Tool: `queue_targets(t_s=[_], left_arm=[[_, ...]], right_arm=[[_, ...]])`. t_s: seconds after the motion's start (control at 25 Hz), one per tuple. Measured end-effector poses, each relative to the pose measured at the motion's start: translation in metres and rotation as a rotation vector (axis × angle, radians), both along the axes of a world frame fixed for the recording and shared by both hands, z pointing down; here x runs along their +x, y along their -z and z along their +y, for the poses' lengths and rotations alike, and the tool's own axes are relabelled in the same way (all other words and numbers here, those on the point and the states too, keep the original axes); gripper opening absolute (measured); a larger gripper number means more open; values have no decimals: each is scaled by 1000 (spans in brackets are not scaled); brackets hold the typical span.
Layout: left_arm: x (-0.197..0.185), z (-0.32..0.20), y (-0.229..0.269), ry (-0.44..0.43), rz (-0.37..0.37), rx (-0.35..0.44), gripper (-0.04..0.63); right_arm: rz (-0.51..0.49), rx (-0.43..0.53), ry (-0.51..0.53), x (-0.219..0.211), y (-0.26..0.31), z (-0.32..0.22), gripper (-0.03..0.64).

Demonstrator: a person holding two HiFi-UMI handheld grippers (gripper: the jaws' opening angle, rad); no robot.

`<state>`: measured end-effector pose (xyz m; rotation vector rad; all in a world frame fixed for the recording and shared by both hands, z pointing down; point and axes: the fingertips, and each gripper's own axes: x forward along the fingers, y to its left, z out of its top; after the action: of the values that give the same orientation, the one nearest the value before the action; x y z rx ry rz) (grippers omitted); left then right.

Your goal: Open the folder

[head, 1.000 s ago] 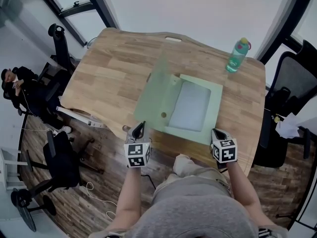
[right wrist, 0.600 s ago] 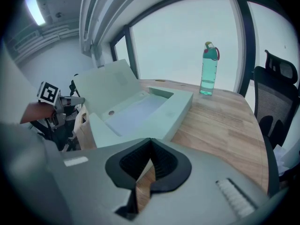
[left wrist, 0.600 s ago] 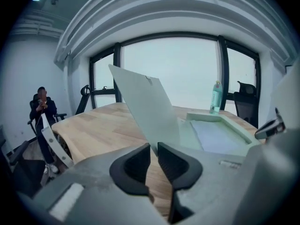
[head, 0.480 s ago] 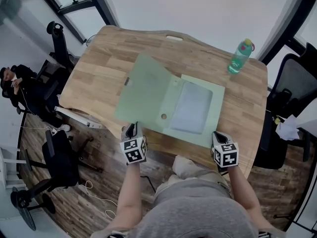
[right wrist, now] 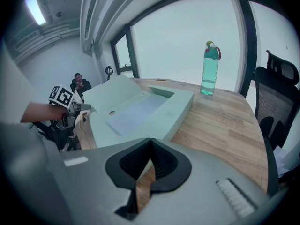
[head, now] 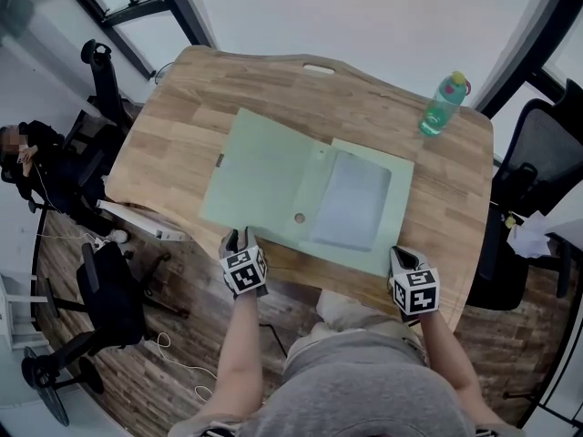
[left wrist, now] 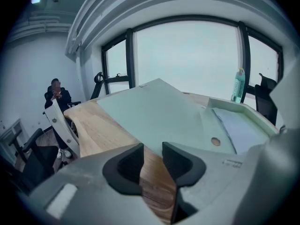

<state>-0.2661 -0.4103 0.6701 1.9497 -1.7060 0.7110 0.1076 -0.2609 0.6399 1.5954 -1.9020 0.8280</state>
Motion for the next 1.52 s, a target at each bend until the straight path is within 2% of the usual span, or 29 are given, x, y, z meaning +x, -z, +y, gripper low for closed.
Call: queue_targets(t_s=[0.12, 0.24, 0.32, 0.6, 0.8, 1.08, 1.32, 1.52], left_arm=[[-4, -3, -8, 13, -21, -20, 135], [-5, -5, -21, -16, -94, -37, 141], [-4, -5, -32, -28, -117, -63, 141], [-3, -4, -31, -30, -133, -86, 141], [-3, -6, -33, -24, -108, -100, 141], [-2, -6, -36, -50, -124, -113, 141], [-1, -5, -2, -52, -88, -16, 135], [6, -2, 17, -75, -60, 28, 135]], right_arm=[[-3, -3, -1, 0, 0, -1, 3], [-6, -3, -1, 0, 0, 0, 3], [-7, -4, 0, 0, 0, 0, 3], [-11, -4, 0, 0, 0, 0, 3], [-5, -2, 2, 0, 0, -1, 3], [0, 1, 0, 0, 0, -1, 3], [2, 12, -10, 0, 1, 0, 2], [23, 15, 5, -2, 2, -1, 2]])
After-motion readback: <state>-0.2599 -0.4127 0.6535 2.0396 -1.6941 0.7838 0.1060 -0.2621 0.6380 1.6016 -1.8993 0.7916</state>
